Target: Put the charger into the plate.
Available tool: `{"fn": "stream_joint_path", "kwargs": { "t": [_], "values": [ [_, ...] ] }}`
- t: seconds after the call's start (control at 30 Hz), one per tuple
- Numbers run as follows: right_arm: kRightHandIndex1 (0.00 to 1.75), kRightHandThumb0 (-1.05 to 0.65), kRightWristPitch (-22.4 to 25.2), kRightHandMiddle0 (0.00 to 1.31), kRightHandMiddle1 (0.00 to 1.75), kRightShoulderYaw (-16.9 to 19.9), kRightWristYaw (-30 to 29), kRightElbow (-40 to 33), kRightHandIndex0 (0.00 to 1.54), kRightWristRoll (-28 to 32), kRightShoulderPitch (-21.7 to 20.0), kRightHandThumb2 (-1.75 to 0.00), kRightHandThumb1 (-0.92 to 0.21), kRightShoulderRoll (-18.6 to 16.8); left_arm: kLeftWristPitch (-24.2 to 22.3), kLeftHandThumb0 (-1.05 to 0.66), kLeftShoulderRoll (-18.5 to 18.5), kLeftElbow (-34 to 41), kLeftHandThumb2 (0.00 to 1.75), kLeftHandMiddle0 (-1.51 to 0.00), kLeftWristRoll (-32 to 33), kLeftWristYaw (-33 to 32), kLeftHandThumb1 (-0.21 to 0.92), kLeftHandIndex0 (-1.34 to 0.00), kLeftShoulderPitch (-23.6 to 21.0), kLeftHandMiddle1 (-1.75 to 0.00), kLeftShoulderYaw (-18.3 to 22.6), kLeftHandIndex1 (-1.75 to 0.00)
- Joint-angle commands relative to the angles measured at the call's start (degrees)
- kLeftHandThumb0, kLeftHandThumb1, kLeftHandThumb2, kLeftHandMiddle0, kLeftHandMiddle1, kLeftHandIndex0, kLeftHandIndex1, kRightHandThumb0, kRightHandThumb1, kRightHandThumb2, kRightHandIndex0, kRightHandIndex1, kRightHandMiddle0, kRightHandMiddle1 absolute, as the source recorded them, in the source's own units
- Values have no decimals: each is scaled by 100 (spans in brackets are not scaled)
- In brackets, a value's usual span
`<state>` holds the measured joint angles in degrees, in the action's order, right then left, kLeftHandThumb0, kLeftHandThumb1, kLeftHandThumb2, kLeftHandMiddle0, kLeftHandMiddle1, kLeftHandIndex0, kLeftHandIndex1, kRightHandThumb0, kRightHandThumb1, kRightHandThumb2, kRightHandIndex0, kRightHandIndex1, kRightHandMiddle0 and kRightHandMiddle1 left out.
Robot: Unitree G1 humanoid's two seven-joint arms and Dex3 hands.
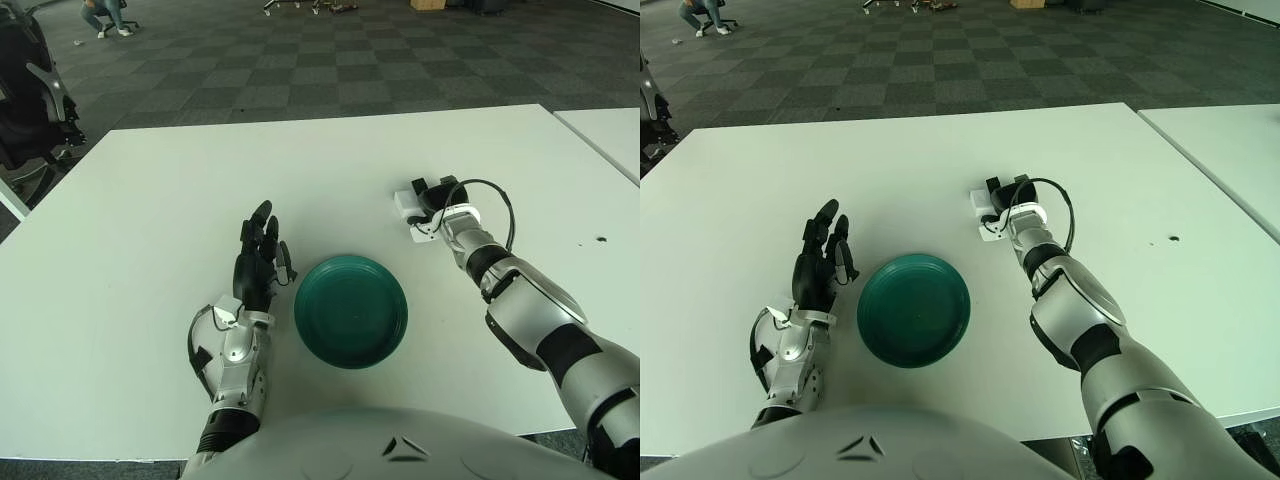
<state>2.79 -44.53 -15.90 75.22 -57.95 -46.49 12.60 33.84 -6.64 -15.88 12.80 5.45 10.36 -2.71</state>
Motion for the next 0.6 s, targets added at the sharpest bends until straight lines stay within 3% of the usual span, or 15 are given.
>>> {"fn": "stream_joint_path", "kwargs": {
  "t": [0.0,0.1,0.3,0.33,0.37,0.43,0.47,0.5,0.53,0.57],
  "values": [
    [173,-47,-774,33,165,-342,631,527,68,-41,1716,-80,-72,-644,-216,-80,-755,-796,94,-22,217,-235,92,0,1280,-1,-8,-66],
    [174,-43,-817,39,171,-130,504,509,77,188,1744,-92,-62,-641,-231,-80,-728,-774,94,-22,207,-271,92,0,1309,-1,22,-66],
    [175,-41,-897,43,174,128,403,484,87,474,1750,-100,-56,-699,-277,-80,-696,-653,95,-23,235,-261,92,0,1370,-1,24,-67],
    [175,-41,-1337,43,174,705,544,288,87,1135,1837,-100,-56,-606,-283,-80,-688,-625,95,-23,244,-247,92,0,1389,-1,17,-68],
    [175,-27,-1663,31,174,1135,652,144,65,1629,1895,-92,-64,-538,-296,-80,-682,-609,95,-23,250,-242,92,0,1389,-1,16,-68],
    [175,-11,-2114,19,174,1428,806,-1153,37,2343,2350,-77,-76,-268,-331,-80,-667,-567,95,-24,273,-223,92,0,1406,-1,18,-69],
    [175,-9,-1785,18,174,946,620,-820,32,1768,2101,-74,-79,-503,-347,-80,-661,-555,95,-24,283,-216,92,0,1411,-1,22,-70],
    [175,-6,-1243,26,174,1813,1325,-3093,35,3499,3427,-89,-67,-200,-337,-79,-652,-540,95,-24,287,-200,92,0,1443,-1,20,-70],
    [156,-12,-847,24,174,2501,1859,-4723,32,4819,4407,-82,-72,29,-328,-79,-646,-531,95,-24,288,-191,92,0,1464,-1,18,-71],
    [118,-20,-594,22,174,2999,2233,-5880,34,5759,5092,-71,-79,209,-325,-79,-643,-528,95,-25,288,-186,92,0,1473,-1,18,-72]
  ]
}}
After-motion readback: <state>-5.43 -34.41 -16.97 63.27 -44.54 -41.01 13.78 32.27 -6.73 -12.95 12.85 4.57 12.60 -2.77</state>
